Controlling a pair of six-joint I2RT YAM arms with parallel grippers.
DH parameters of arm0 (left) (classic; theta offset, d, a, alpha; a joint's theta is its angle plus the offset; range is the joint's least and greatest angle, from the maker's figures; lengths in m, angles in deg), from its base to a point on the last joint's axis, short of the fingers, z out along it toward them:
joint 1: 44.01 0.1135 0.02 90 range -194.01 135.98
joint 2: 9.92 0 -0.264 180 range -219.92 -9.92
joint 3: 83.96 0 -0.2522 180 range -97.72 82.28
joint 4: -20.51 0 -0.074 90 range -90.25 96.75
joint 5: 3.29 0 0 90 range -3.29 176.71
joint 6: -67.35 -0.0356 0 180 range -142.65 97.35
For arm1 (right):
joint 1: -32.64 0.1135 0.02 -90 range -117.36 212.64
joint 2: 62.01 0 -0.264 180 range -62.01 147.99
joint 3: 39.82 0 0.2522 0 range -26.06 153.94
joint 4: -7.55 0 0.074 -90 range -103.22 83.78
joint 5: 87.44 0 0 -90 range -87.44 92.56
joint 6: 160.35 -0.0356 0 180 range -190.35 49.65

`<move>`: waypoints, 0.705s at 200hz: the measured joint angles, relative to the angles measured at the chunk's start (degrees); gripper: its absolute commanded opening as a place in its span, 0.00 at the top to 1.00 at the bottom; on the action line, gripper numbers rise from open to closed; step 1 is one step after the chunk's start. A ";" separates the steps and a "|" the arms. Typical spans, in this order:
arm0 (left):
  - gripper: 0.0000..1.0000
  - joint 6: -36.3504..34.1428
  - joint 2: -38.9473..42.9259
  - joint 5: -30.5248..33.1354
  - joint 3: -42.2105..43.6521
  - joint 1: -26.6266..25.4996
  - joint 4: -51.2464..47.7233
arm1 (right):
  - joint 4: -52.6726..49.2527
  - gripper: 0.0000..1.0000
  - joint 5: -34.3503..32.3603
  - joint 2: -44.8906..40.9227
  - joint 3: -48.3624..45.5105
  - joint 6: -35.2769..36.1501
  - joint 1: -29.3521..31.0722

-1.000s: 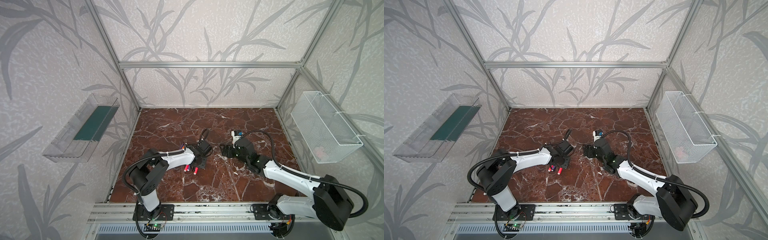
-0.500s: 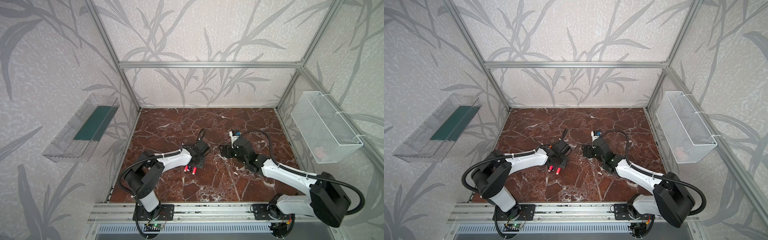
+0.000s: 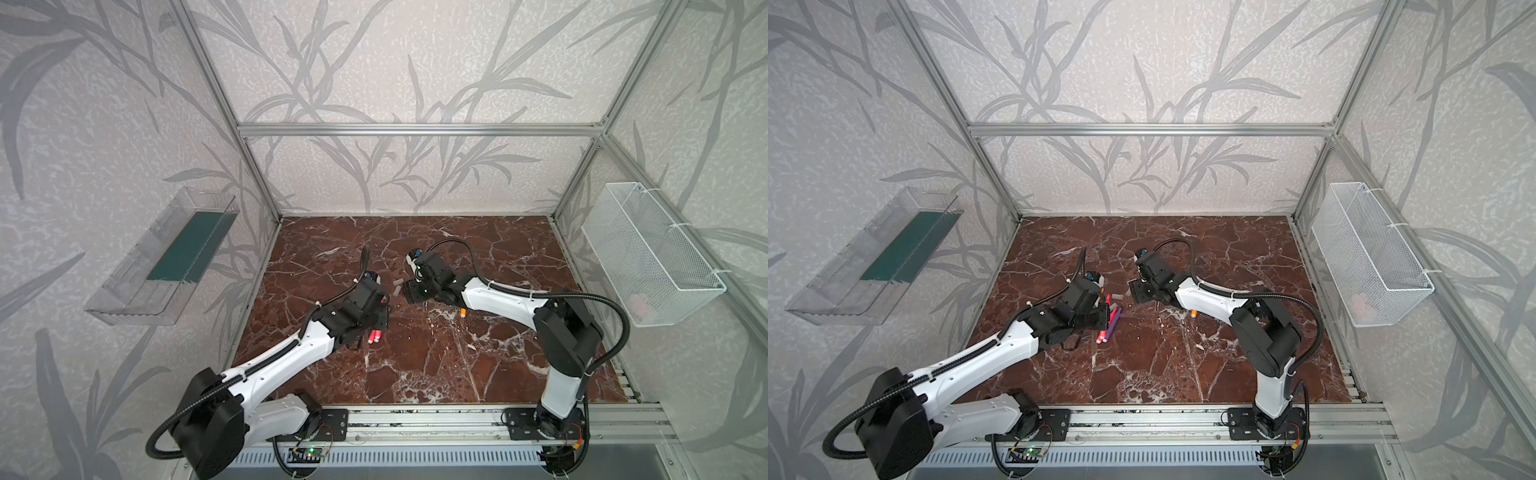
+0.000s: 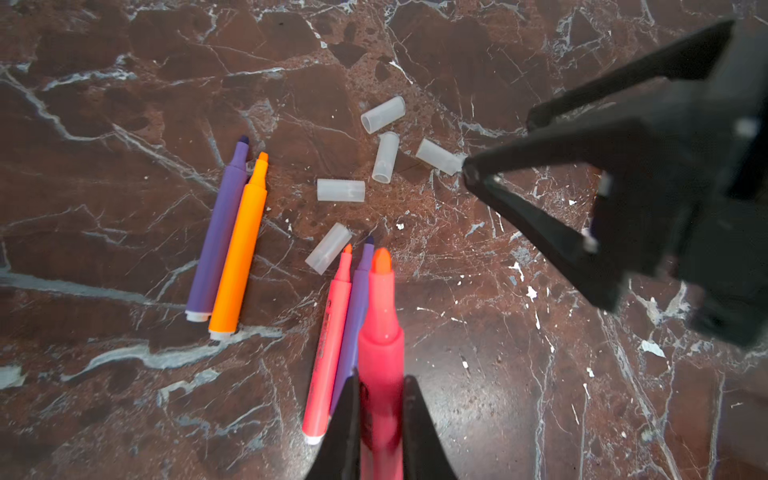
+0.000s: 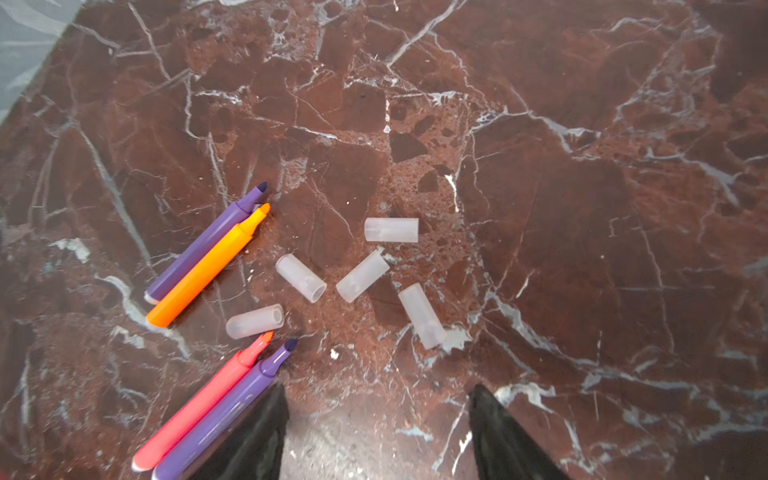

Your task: Insert the pens into the pen caps

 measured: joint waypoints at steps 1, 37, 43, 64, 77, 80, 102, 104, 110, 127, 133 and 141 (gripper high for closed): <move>1.00 0.00 0.15 0.00 0.09 0.00 0.00 | -0.35 0.31 0.00 0.24 0.33 0.11 0.00; 1.00 0.09 5.33 0.13 1.77 0.17 -0.24 | -7.76 0.31 -0.02 8.22 9.20 3.39 0.00; 1.00 0.09 5.77 0.15 1.79 0.22 -0.22 | -8.63 0.31 0.00 9.25 10.03 3.82 0.00; 1.00 0.37 6.95 0.20 1.90 0.24 -0.02 | -10.82 0.31 0.17 11.02 11.21 4.66 0.00; 1.00 0.46 7.23 0.24 2.29 0.28 0.11 | -11.47 0.31 0.48 11.65 11.32 5.11 0.00; 1.00 0.48 7.26 0.26 2.36 0.28 0.11 | -11.61 0.31 0.50 11.80 11.32 5.16 0.00; 1.00 0.63 7.32 0.31 2.95 0.33 0.09 | -12.44 0.32 0.72 12.26 11.32 5.35 0.11; 1.00 0.66 7.32 0.31 2.99 0.33 0.09 | -12.46 0.32 0.74 12.26 11.32 5.35 0.15; 1.00 0.68 7.32 0.33 3.02 0.37 0.11 | -12.57 0.32 0.90 12.28 11.32 5.38 0.28; 1.00 0.85 7.32 0.46 3.02 0.39 0.13 | -12.57 0.34 0.94 12.28 11.32 5.44 0.52; 1.00 0.85 7.32 0.46 3.02 0.39 0.13 | -12.57 0.36 0.94 12.28 11.32 5.49 0.63; 1.00 0.85 7.32 0.46 3.02 0.39 0.13 | -12.59 0.38 0.98 12.28 11.32 5.51 0.81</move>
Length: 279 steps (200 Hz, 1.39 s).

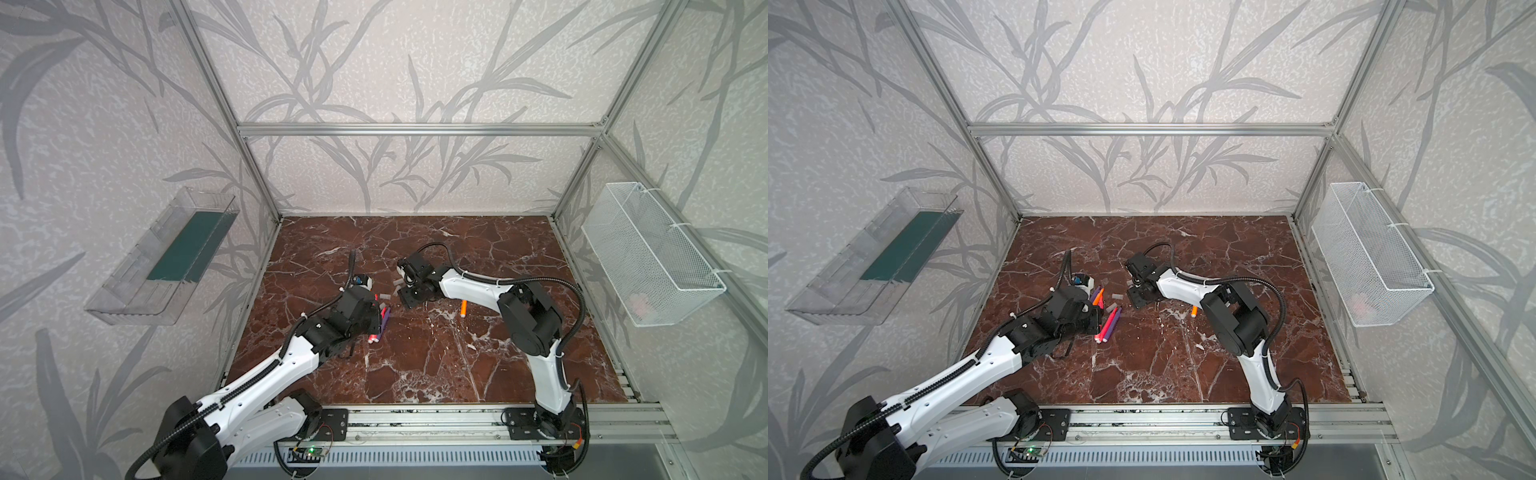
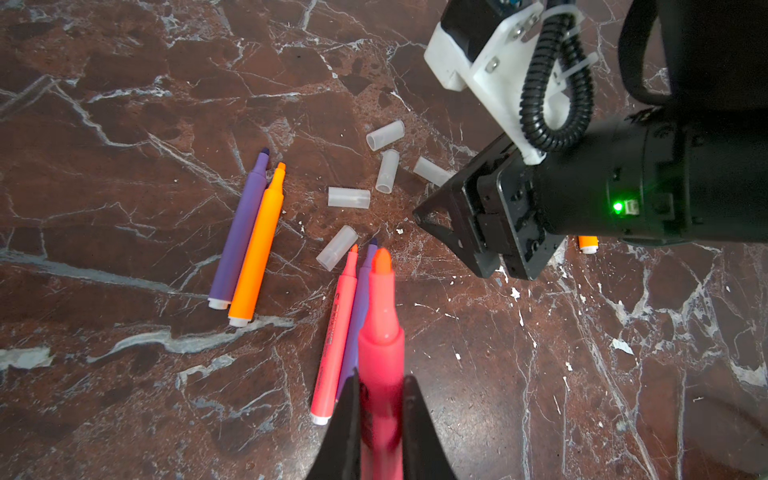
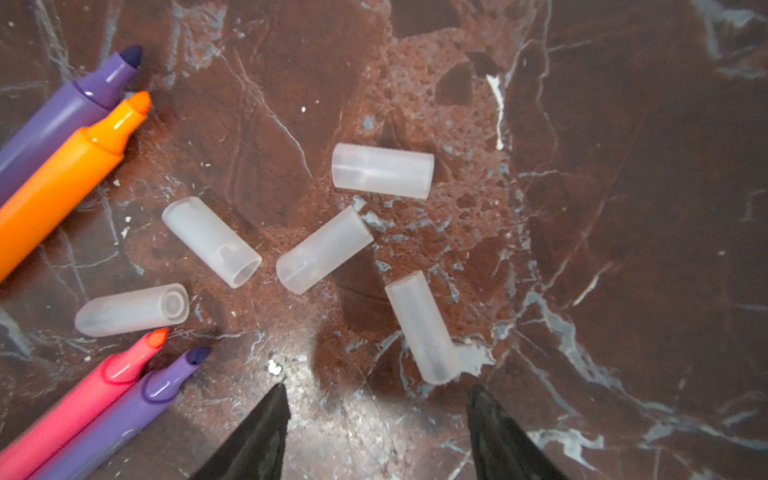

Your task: Insert the pens into the pen caps

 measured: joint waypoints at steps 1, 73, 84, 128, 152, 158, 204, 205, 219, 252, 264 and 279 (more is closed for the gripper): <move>1.00 0.00 0.00 0.00 0.00 0.00 0.00 | 0.00 0.38 0.02 0.00 0.00 -0.02 0.02; 1.00 0.00 0.09 0.00 0.00 0.00 0.00 | 0.00 0.45 0.07 0.00 0.00 0.02 1.01; 1.00 0.00 0.11 0.00 0.00 0.00 0.00 | -0.07 0.45 -0.13 0.00 0.00 0.02 1.05; 1.00 -0.02 0.11 0.00 0.00 0.04 0.00 | -0.15 0.33 -3.41 0.00 0.00 0.04 1.07; 1.00 -0.02 0.11 0.00 0.00 0.04 0.00 | -0.24 0.24 -5.29 0.00 0.72 0.39 0.94; 1.00 -0.02 0.11 0.00 0.00 0.04 0.00 | -0.37 0.23 -5.53 0.02 1.22 0.59 0.83; 1.00 -0.02 0.11 0.07 0.00 0.07 0.00 | -0.26 0.20 -5.11 1.90 7.13 1.22 -0.76; 1.00 -0.02 0.11 0.07 0.00 0.07 0.00 | -0.24 0.20 -5.05 2.01 7.28 1.22 -0.83; 1.00 -0.04 0.11 0.13 0.00 0.09 0.00 | -0.13 0.20 -4.94 3.37 8.28 1.29 -1.18; 1.00 -0.04 0.09 0.24 0.00 0.09 0.00 | -0.55 0.22 -3.50 6.34 8.68 1.31 -1.73; 1.00 -0.07 0.09 0.26 0.00 0.11 0.00 | -0.57 0.25 -2.56 6.69 8.63 1.27 -1.68; 1.00 -0.07 0.07 0.26 0.00 0.11 0.00 | -0.11 0.32 -1.36 6.69 8.31 1.31 -1.66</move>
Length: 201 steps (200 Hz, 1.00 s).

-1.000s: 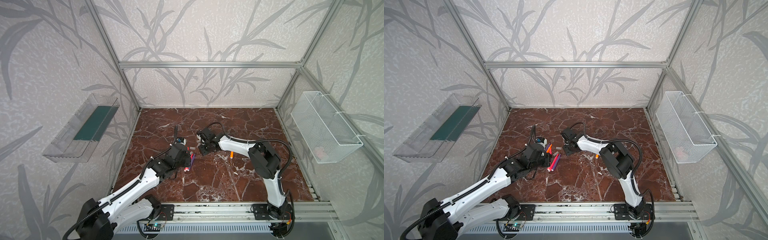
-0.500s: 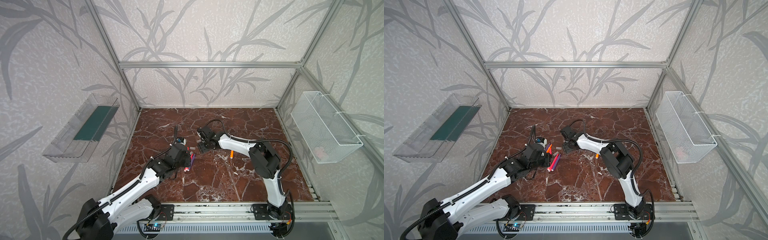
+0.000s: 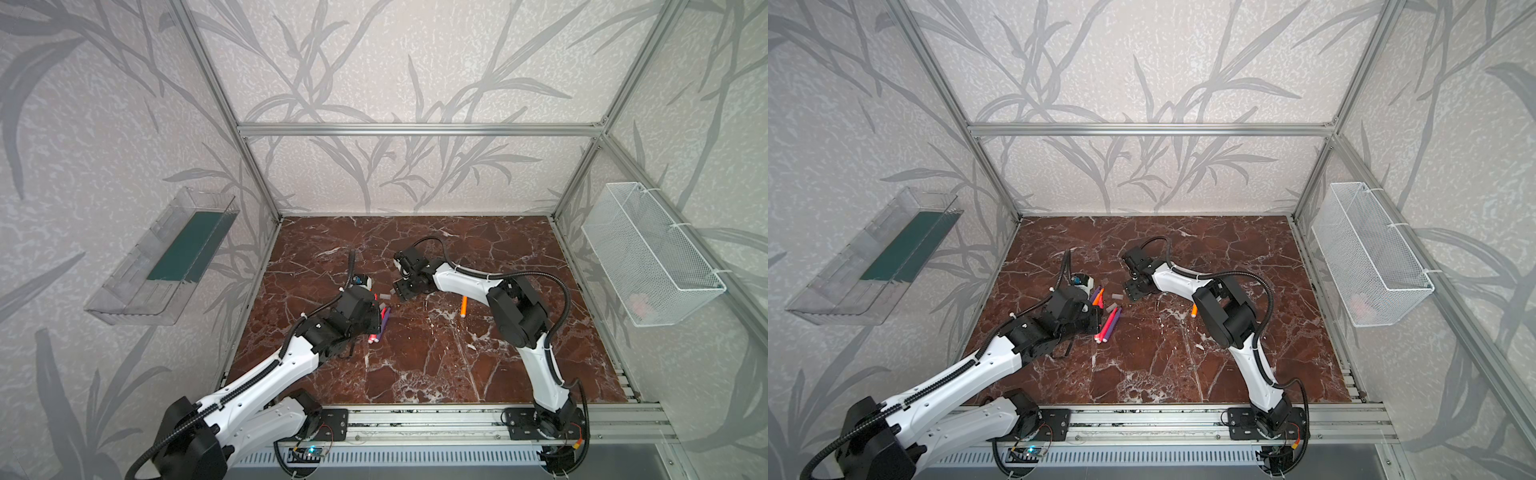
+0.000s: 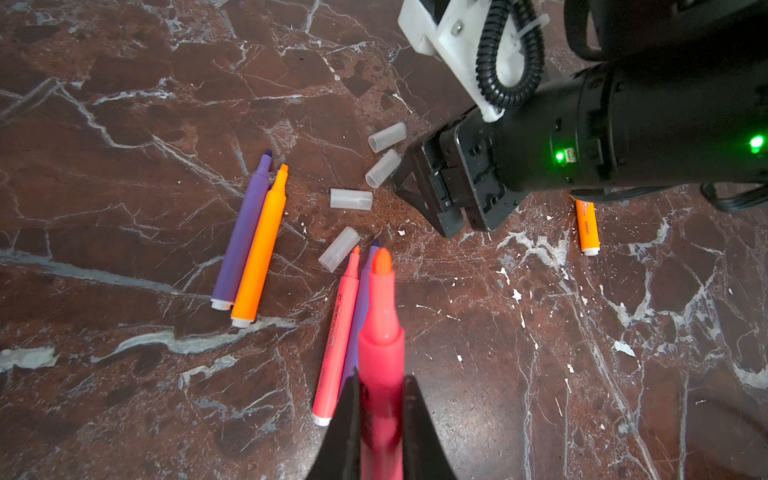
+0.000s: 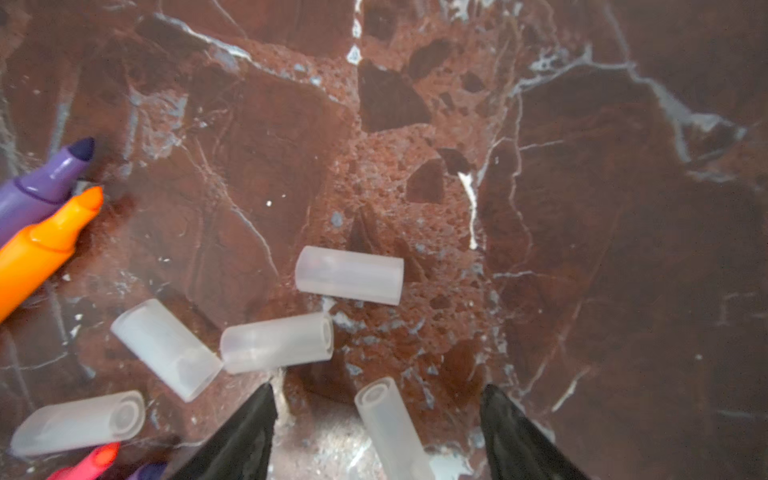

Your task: Insert the pens into the pen caps

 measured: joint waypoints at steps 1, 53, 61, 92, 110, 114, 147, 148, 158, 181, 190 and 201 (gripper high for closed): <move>1.00 0.00 0.00 0.00 0.00 0.00 0.00 | 0.09 0.33 0.11 0.00 -0.04 -0.02 0.00; 1.00 0.00 -0.02 0.26 0.00 0.04 0.00 | 2.67 0.44 2.34 -0.85 -2.51 -0.39 0.24; 1.00 0.00 -0.02 0.35 0.00 0.04 0.00 | 2.97 0.44 2.32 -0.96 -2.78 -0.44 0.37; 1.00 -0.02 -0.04 0.37 0.00 0.09 0.02 | 2.99 0.44 1.99 -1.20 -3.08 -0.50 0.48; 1.00 0.00 -0.02 0.37 0.00 0.11 0.02 | 2.95 0.44 1.40 -1.20 -3.08 -0.57 0.48; 1.00 0.00 -0.02 0.37 0.00 0.11 0.02 | 2.93 0.44 1.22 -1.20 -3.08 -0.59 0.48; 1.00 0.00 -0.02 0.37 0.00 0.13 0.02 | 2.29 0.45 0.24 -1.20 -2.89 -0.72 0.48; 1.00 0.00 -0.02 0.37 0.00 0.15 0.02 | 2.25 0.45 0.22 -1.20 -2.86 -0.74 0.48; 1.00 0.00 -0.02 0.37 0.00 0.20 0.02 | 1.70 0.45 -0.04 -1.20 -2.54 -0.74 0.48; 1.00 0.00 -0.02 0.37 0.00 0.26 0.02 | 0.96 0.48 -0.46 -1.16 -1.66 -0.85 0.48; 1.00 0.00 -0.02 0.37 0.00 0.26 0.02 | 0.74 0.49 -0.61 -1.16 -1.40 -0.94 0.48; 1.00 0.00 -0.02 0.37 0.00 0.26 0.02 | 0.48 0.49 -0.70 -1.16 -1.14 -0.96 0.48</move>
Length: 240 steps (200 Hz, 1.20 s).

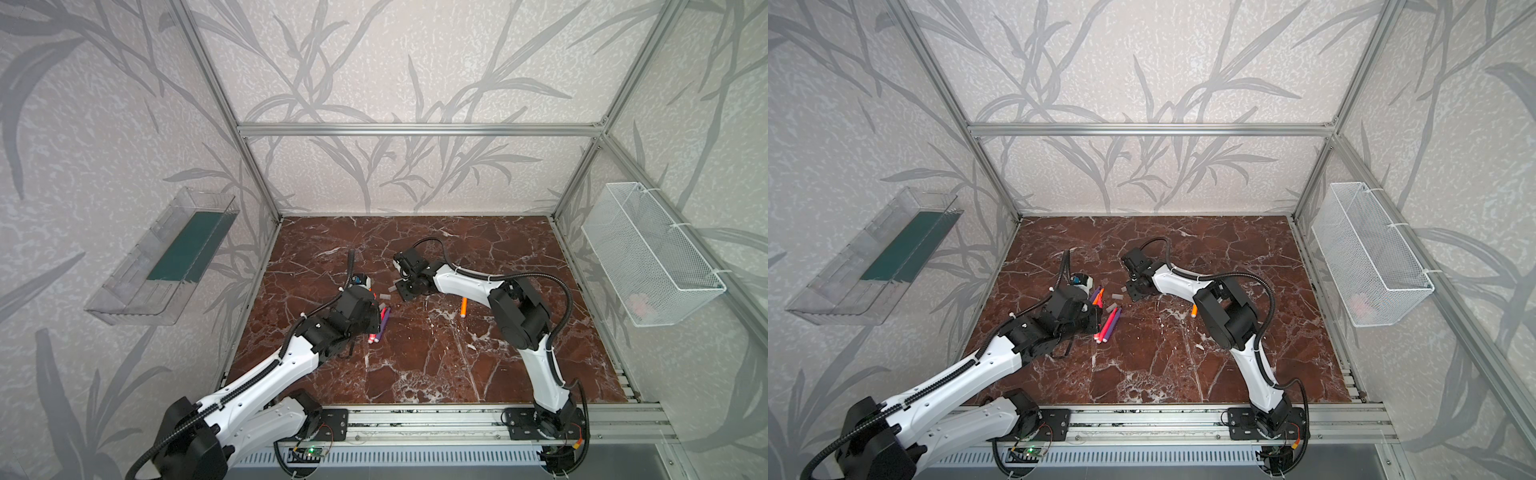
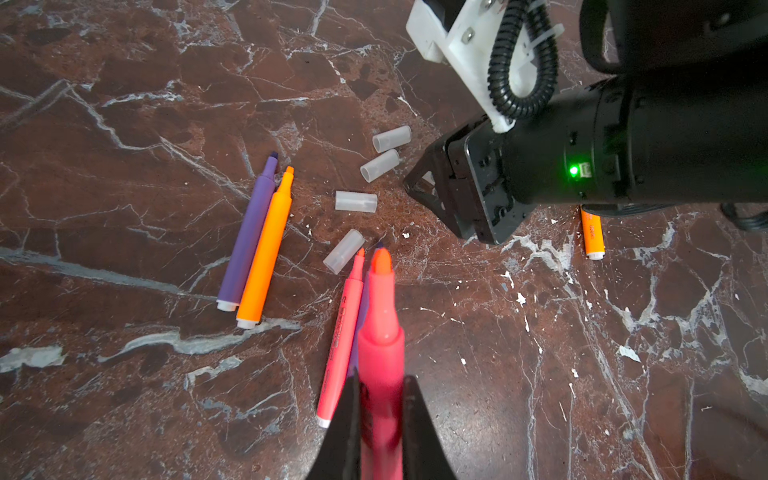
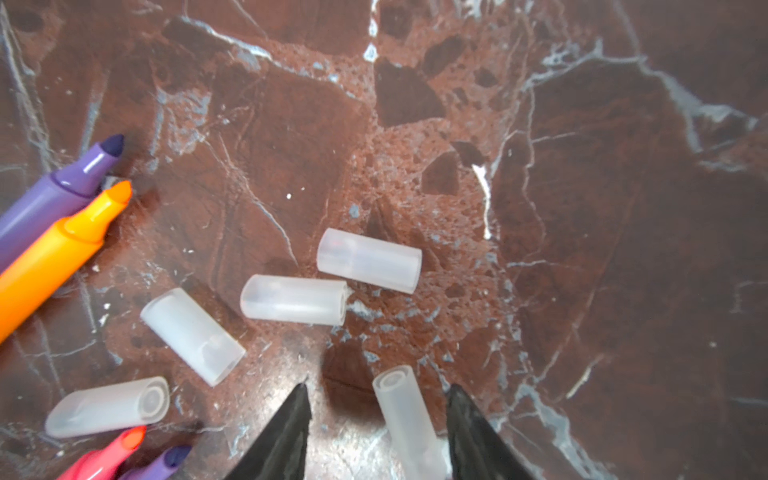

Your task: Insert the pens into the pen caps

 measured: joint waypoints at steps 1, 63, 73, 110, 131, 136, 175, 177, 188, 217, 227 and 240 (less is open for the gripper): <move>1.00 0.00 0.00 0.00 0.00 0.00 0.00 | -0.02 0.49 0.00 0.00 0.00 0.00 0.00; 1.00 0.00 0.00 0.00 0.00 0.04 0.00 | -0.63 0.52 0.07 0.00 0.00 -0.39 0.00; 1.00 0.00 0.00 0.00 0.00 0.04 0.00 | -0.74 0.54 0.07 0.00 0.00 -0.48 0.00; 1.00 0.00 0.02 0.00 0.00 0.04 0.00 | -1.16 0.61 0.04 0.00 0.00 -0.74 0.00; 1.00 0.00 0.02 0.00 0.00 0.04 0.00 | -1.51 0.61 -0.02 0.00 0.00 -0.83 0.00; 1.00 0.00 0.02 -0.02 0.00 0.04 0.00 | -1.57 0.61 -0.02 0.00 0.00 -0.83 0.00; 1.00 0.00 0.02 -0.02 0.00 0.04 0.00 | -1.88 0.61 -0.04 0.00 -0.13 -0.94 0.00; 1.00 0.00 0.02 -0.02 0.00 0.04 0.00 | -1.88 0.61 -0.04 0.00 -0.13 -0.96 0.00; 1.00 0.00 0.02 -0.02 0.00 0.04 0.00 | -1.88 0.61 -0.02 0.00 -0.39 -1.03 0.00; 1.00 0.00 0.02 -0.02 0.00 0.04 0.00 | -1.84 0.64 -0.04 0.00 -0.87 -1.05 0.00; 1.00 0.00 0.04 -0.02 0.00 0.04 0.00 | -1.84 0.66 -0.07 0.00 -0.87 -1.05 0.00; 1.00 0.00 0.11 -0.02 0.00 0.04 0.00 | -1.88 0.69 -0.15 0.00 -0.87 -1.05 0.00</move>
